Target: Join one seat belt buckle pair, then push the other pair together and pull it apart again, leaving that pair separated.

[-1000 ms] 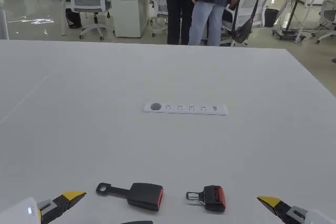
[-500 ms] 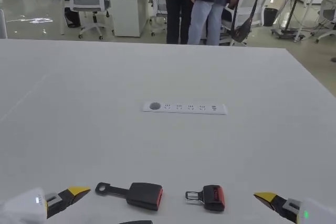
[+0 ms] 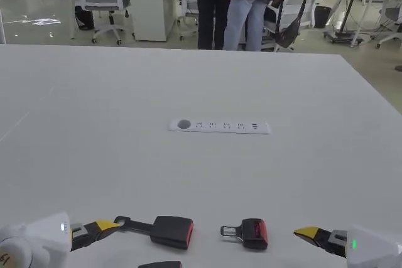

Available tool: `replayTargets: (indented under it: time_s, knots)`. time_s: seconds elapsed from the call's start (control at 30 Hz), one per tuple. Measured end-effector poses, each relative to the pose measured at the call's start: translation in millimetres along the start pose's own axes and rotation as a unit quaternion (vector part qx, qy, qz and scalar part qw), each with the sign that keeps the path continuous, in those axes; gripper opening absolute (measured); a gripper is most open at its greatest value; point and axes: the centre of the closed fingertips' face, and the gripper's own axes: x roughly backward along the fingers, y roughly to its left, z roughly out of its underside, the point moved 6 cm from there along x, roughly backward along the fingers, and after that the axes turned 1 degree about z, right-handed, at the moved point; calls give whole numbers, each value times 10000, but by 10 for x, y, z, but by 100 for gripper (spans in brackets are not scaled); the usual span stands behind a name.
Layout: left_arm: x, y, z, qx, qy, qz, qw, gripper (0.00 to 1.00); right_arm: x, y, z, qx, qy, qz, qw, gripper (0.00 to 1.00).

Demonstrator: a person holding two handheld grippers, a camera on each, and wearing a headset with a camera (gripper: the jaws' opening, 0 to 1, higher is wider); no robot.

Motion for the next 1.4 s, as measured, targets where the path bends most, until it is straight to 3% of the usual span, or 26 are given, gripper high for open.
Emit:
replayTargets:
  time_s: [0.07,0.17,0.43,0.8,1.07,1.4]
  knots:
    - [13,-8,27,-53,63,61,9999,81,-12,-2,-2,44,23,-53,10000,72]
    - [-41,-85,-49,-136,172,176,9996,78,-40,16,2,105,81,-213,9997,69]
    - [-121,-116,-95,-351,449,393,9976,70,-117,52,20,251,193,-532,9981,60]
    - [-235,-138,-102,-739,872,789,9903,57,-240,90,23,447,347,-895,9944,50]
    - [-321,-134,-51,-1112,1295,1151,9786,45,-329,115,7,625,470,-1109,9908,45]
    - [-397,-136,-21,-1347,1568,1466,9674,33,-404,147,38,749,563,-1190,9885,37]
